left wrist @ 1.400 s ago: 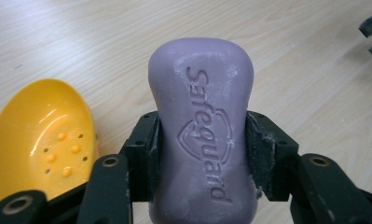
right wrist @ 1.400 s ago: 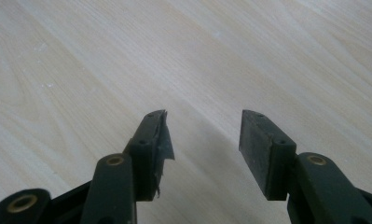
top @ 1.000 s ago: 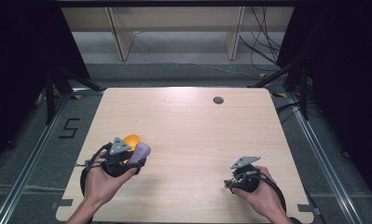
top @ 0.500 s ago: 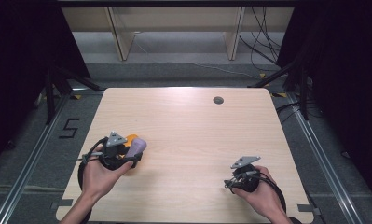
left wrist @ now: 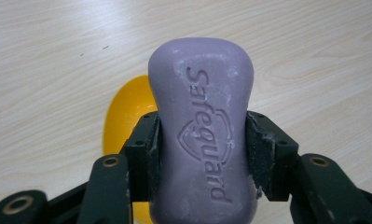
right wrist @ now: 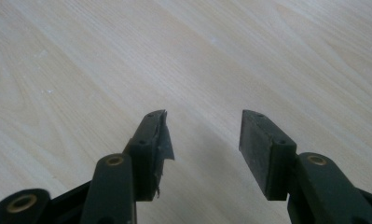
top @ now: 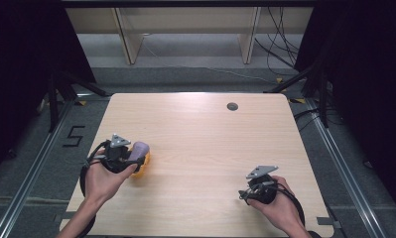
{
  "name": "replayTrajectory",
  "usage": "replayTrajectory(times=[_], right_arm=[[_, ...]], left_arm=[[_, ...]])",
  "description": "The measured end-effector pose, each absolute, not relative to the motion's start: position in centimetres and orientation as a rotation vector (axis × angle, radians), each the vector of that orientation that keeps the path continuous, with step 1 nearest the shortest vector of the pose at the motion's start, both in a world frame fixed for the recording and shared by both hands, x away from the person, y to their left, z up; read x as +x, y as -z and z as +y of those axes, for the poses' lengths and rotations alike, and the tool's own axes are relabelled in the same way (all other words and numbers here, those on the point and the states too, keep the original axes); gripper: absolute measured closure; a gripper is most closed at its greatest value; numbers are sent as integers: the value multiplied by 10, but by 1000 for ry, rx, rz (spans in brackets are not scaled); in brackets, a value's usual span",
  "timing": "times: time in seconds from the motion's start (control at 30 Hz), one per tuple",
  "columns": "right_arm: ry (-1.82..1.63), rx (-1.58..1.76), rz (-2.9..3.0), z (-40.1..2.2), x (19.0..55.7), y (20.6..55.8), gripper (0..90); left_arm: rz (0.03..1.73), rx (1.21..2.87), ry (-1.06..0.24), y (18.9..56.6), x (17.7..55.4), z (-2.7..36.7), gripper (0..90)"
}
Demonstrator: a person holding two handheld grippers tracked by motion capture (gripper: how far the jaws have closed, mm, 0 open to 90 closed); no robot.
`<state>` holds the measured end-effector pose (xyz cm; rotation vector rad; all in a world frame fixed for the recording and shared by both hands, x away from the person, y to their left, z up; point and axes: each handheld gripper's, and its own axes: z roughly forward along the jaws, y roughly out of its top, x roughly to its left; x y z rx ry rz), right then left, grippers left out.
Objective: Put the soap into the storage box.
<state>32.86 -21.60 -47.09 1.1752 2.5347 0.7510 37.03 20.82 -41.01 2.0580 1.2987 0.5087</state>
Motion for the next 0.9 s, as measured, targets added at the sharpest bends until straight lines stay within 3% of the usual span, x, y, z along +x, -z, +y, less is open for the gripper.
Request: replayTrajectory(times=[0.9], right_arm=[[-745, 1181, 2542, -215, 328, 472, 514]], left_arm=[[1466, 2143, -473, 433, 409, 204, 489]])
